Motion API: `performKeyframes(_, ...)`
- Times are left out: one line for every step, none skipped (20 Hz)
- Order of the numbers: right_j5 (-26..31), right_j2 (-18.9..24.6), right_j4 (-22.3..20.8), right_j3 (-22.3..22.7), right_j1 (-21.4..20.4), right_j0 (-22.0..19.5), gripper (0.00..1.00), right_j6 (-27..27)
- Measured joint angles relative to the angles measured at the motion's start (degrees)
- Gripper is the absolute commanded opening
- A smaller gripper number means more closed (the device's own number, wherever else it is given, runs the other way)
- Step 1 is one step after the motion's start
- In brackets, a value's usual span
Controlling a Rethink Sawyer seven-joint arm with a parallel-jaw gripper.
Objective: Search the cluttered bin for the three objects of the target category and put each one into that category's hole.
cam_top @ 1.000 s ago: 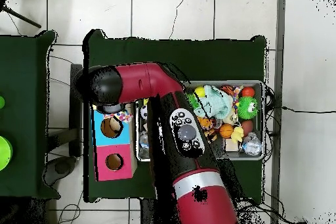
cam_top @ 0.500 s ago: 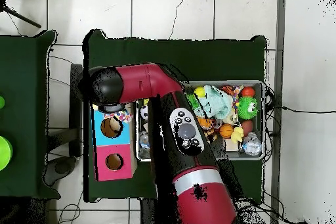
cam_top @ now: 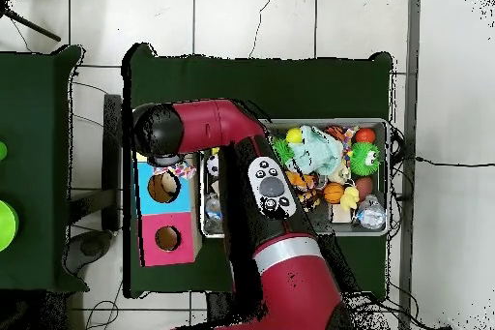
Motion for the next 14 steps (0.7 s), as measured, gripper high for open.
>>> performKeyframes(-0.01,-0.01,-0.02,-0.01,-0.01,0.02,1.0,0.0)
performKeyframes(-0.04,-0.01,-0.06,-0.02,-0.01,0.06,1.0,0.0)
performKeyframes(-0.04,-0.01,-0.07,-0.02,-0.02,0.09,1.0,0.0)
performKeyframes(-0.09,-0.01,-0.17,-0.02,0.01,0.13,0.0,0.0)
performKeyframes(-0.12,-0.01,-0.17,-0.02,0.02,0.14,0.0,0.0)
performKeyframes(-0.15,-0.01,-0.18,-0.02,0.03,0.14,0.0,0.0)
performKeyframes(-0.27,-0.01,-0.2,-0.01,0.05,0.16,0.0,0.0)
performKeyframes(-0.6,-0.01,-0.2,-0.02,0.1,0.2,0.0,0.0)
performKeyframes(-0.96,-0.01,-0.24,-0.02,0.15,0.27,0.0,0.0)
performKeyframes(-1.27,-0.01,-0.26,-0.02,0.21,0.37,0.0,0.0)
performKeyframes(-1.68,-0.01,-0.33,-0.02,0.34,0.61,0.0,0.0)
performKeyframes(-1.79,-0.01,-0.34,-0.02,0.41,0.71,0.0,0.0)
performKeyframes(-1.84,0.0,-0.34,-0.02,0.45,0.75,0.0,0.0)
performKeyframes(-1.87,0.0,-0.35,-0.02,0.52,0.81,0.0,0.0)
